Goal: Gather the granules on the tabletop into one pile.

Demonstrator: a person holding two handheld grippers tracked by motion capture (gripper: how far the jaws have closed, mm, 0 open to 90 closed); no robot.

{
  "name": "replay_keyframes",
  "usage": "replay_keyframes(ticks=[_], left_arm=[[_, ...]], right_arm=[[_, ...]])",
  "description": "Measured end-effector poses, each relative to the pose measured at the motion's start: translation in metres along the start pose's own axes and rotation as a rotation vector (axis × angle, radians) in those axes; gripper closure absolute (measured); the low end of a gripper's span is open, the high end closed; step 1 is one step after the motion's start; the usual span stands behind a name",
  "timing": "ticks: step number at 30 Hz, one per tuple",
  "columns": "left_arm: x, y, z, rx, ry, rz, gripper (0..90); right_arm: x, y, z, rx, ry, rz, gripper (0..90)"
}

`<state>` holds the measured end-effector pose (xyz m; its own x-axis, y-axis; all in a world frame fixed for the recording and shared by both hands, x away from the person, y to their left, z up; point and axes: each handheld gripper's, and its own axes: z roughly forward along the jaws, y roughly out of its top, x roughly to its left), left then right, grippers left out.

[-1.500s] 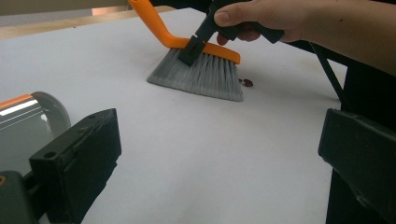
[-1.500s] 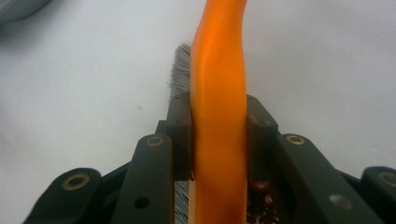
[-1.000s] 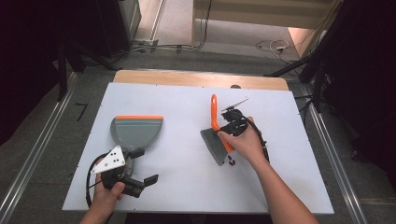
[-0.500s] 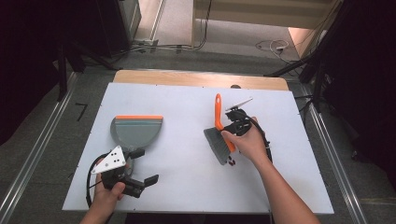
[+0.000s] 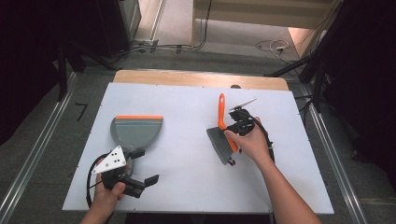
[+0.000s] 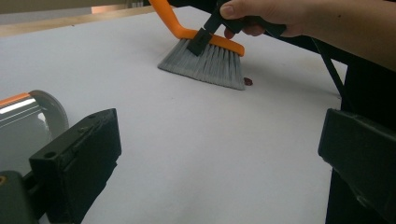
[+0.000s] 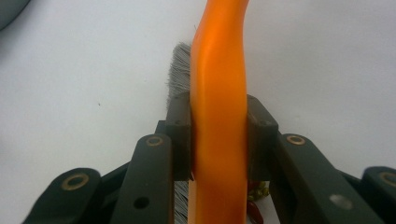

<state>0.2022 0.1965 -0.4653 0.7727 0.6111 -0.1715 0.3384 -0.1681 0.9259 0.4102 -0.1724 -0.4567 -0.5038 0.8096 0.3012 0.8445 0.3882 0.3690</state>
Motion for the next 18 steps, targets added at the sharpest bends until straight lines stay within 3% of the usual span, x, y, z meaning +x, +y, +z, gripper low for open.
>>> replay_keyframes(ticks=[18], left_arm=[[0.000,0.000,0.001,0.001,0.003,0.000,0.1]], right_arm=[[-0.013,-0.004,-0.005,-0.009,-0.003,0.019,67.0]])
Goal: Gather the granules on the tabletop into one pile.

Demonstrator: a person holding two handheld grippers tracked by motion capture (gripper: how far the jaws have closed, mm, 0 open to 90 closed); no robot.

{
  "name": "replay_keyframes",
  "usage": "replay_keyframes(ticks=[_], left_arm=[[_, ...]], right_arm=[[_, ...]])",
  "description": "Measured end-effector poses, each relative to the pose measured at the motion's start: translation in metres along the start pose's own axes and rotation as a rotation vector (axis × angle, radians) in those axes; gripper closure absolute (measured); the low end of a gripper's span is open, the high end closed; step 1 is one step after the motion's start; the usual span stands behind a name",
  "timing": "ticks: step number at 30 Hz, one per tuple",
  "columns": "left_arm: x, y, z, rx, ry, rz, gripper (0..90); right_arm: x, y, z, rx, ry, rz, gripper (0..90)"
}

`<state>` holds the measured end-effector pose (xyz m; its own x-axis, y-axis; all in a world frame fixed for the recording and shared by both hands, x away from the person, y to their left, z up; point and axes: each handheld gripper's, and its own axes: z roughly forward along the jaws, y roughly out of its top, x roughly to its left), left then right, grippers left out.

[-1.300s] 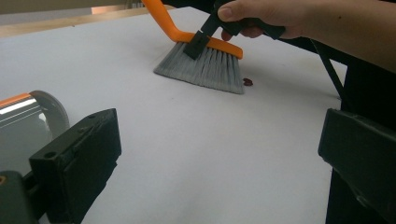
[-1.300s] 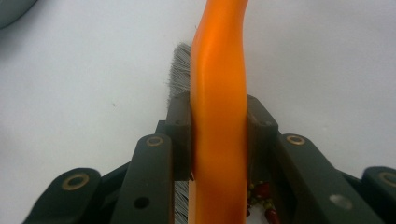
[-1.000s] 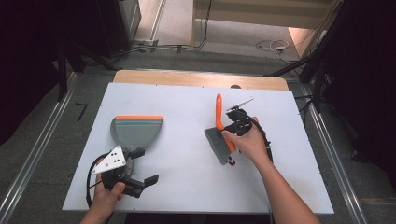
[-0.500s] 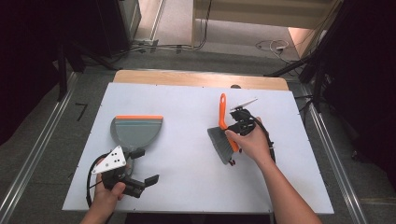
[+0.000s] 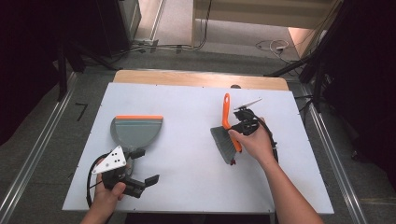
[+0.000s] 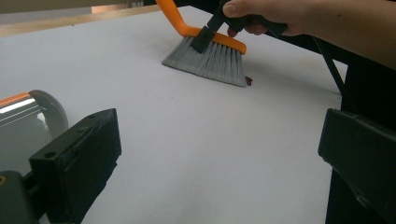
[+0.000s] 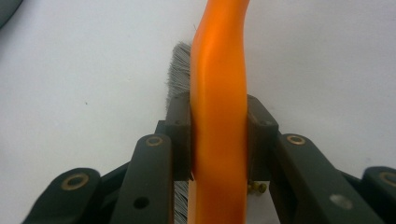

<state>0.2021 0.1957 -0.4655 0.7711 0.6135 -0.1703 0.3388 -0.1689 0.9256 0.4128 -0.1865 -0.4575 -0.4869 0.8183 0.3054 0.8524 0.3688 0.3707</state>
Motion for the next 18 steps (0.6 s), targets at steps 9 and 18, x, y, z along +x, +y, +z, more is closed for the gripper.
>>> replay_keyframes(ticks=[9,18], left_arm=[[0.000,0.000,0.001,0.004,-0.001,-0.001,0.2],[0.000,-0.001,0.004,0.012,-0.002,0.001,0.1]], right_arm=[[-0.001,0.000,-0.004,-0.013,0.026,-0.005,67.3],[0.011,0.005,-0.022,-0.052,0.094,-0.101,68.1]])
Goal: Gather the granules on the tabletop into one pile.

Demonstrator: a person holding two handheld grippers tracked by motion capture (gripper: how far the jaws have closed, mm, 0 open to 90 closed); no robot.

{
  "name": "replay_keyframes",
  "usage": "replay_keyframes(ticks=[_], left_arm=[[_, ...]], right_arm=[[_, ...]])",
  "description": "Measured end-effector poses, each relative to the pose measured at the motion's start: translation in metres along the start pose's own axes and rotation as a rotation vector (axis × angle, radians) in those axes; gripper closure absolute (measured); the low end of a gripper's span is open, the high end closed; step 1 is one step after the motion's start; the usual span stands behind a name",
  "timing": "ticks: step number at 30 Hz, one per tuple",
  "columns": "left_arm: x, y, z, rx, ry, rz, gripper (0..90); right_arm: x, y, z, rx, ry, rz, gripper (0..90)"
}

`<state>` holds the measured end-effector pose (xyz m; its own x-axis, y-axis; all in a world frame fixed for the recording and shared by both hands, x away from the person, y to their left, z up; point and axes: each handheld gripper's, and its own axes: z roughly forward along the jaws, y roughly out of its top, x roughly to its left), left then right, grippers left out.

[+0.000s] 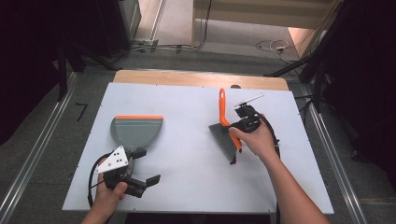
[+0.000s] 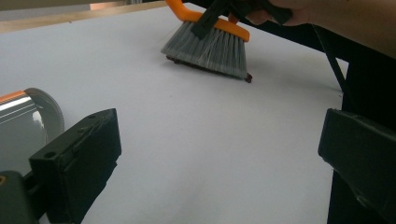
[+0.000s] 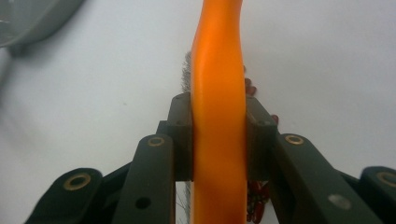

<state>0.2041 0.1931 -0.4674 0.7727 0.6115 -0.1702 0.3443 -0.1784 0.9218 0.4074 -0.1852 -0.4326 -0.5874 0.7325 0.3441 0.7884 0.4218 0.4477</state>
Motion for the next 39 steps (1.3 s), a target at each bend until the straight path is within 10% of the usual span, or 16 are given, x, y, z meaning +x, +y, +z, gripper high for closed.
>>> replay_keyframes(ticks=[5,19,28,39], left_arm=[[0.001,0.000,-0.001,-0.005,0.001,-0.007,0.2],[0.000,0.000,0.001,0.001,0.002,-0.004,0.2],[-0.001,0.000,0.003,0.004,0.001,-0.008,0.2],[0.001,-0.001,0.003,0.006,0.002,-0.012,0.2]], right_arm=[[0.010,0.002,-0.013,0.010,-0.015,-0.096,68.1],[0.040,-0.044,-0.034,0.217,-0.057,-0.589,68.2],[0.042,-0.063,-0.015,0.292,-0.012,-0.623,68.4],[0.019,-0.044,-0.005,0.232,0.025,-0.676,67.8]])
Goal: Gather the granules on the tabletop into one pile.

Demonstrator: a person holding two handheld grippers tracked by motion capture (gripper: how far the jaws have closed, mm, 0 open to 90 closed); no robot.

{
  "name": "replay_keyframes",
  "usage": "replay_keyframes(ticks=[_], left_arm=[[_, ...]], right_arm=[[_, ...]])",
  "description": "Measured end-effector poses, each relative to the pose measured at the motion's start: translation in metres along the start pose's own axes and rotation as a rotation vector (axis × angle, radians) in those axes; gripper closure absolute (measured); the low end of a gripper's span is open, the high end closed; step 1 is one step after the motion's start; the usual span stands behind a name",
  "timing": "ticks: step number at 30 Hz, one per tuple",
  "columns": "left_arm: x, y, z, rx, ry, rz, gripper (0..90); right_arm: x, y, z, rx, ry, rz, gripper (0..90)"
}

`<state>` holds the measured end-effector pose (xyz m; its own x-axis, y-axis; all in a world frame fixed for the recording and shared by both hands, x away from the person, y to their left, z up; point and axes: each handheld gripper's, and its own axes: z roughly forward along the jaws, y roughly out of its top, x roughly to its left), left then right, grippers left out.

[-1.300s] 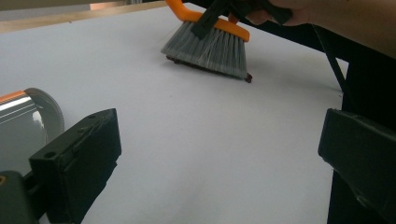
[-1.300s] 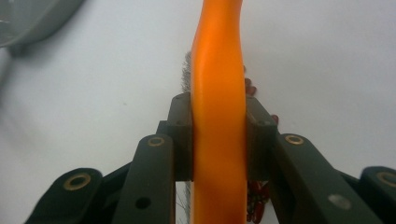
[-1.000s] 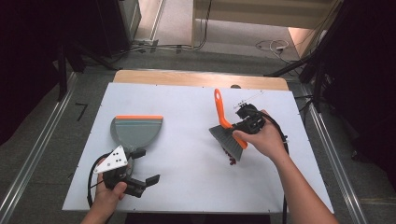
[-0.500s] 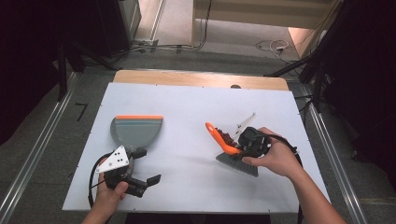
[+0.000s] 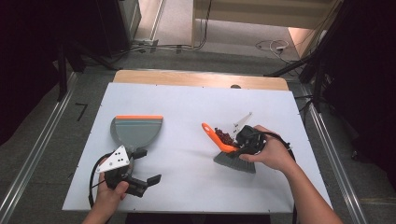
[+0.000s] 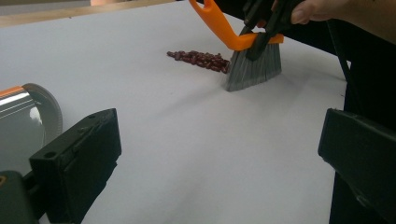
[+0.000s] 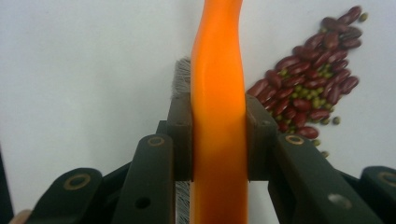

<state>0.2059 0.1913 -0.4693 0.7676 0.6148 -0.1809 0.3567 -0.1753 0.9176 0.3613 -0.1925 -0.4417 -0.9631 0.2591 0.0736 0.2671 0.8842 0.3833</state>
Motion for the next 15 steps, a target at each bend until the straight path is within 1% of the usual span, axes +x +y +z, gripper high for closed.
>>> replay_keyframes(ticks=[3,4,6,7,9,10,11,12,13,14,15], left_arm=[[0.000,0.000,0.000,-0.002,0.000,0.002,0.2],[0.000,0.000,-0.001,-0.001,0.001,0.002,0.2],[-0.001,0.000,-0.001,-0.003,0.003,0.000,0.2],[0.000,0.000,-0.001,-0.004,0.004,0.001,0.2],[0.000,0.000,-0.002,-0.002,0.005,0.003,0.2],[0.000,0.000,-0.002,-0.002,0.005,0.003,0.2],[0.000,0.000,-0.002,-0.002,0.005,0.002,0.2],[0.000,0.000,-0.002,-0.002,0.004,0.002,0.2],[-0.001,0.000,-0.002,-0.002,0.004,0.002,0.2],[-0.001,0.000,-0.002,-0.002,0.003,0.003,0.2],[-0.001,0.000,-0.002,-0.002,0.002,0.004,0.2]], right_arm=[[-0.007,0.005,0.002,-0.002,0.000,-0.024,67.8],[-0.010,0.007,0.003,0.007,0.001,-0.024,67.7],[-0.015,0.009,0.004,0.006,0.002,-0.022,67.7],[-0.017,0.011,0.004,0.010,0.007,-0.033,67.7],[-0.020,0.013,0.004,0.003,-0.009,-0.040,67.7],[-0.023,0.014,0.005,0.004,0.006,-0.056,67.6],[-0.025,0.015,0.006,-0.002,0.000,-0.052,67.6],[-0.027,0.015,0.005,0.000,0.002,-0.037,67.6],[-0.029,0.016,0.006,-0.005,0.007,-0.046,67.5],[-0.031,0.016,0.006,-0.001,0.005,-0.039,67.5],[-0.032,0.017,0.007,-0.009,0.008,-0.045,67.5]])
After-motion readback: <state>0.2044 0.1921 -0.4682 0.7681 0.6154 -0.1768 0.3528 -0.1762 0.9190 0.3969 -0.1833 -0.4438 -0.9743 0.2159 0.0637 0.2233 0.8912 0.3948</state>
